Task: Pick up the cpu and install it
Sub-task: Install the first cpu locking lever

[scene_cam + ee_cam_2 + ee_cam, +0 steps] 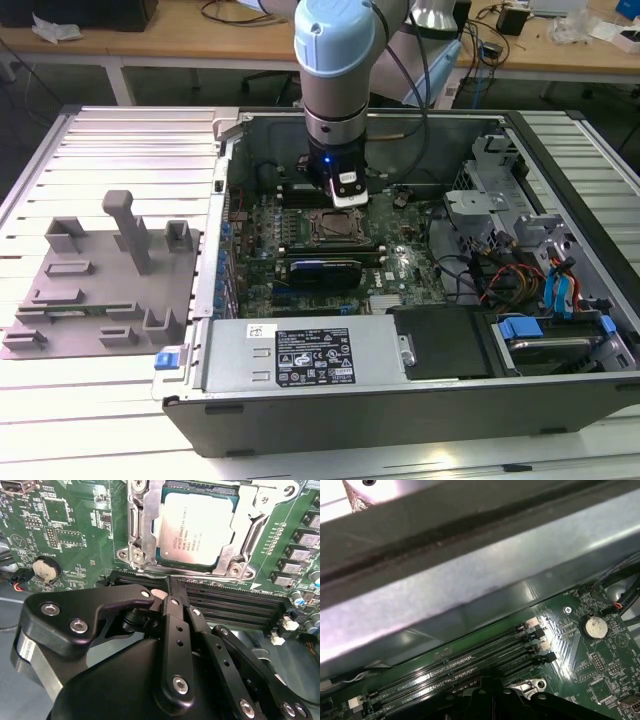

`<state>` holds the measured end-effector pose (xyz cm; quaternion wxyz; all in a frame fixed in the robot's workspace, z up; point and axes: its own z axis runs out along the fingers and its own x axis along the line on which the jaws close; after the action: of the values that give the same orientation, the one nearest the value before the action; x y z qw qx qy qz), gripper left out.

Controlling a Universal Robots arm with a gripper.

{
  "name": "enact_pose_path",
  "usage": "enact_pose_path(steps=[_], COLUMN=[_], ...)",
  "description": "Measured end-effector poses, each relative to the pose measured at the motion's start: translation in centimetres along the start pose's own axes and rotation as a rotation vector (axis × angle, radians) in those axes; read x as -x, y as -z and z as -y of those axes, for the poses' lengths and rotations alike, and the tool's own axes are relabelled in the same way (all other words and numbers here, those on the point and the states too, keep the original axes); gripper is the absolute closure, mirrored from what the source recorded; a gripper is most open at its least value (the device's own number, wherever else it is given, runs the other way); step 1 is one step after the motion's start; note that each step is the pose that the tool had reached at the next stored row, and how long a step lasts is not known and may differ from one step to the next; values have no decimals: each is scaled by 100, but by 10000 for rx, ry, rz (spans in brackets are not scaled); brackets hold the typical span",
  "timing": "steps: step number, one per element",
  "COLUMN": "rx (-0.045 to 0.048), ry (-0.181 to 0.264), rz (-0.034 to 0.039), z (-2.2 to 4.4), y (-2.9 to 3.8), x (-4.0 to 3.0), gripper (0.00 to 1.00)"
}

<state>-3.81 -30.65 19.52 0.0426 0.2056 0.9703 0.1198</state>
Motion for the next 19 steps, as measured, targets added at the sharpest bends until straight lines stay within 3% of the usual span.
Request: enact_pose_path(steps=[19], rx=[-32], ry=[7], rz=[0], z=[10], y=[2], x=[28], gripper=[89])
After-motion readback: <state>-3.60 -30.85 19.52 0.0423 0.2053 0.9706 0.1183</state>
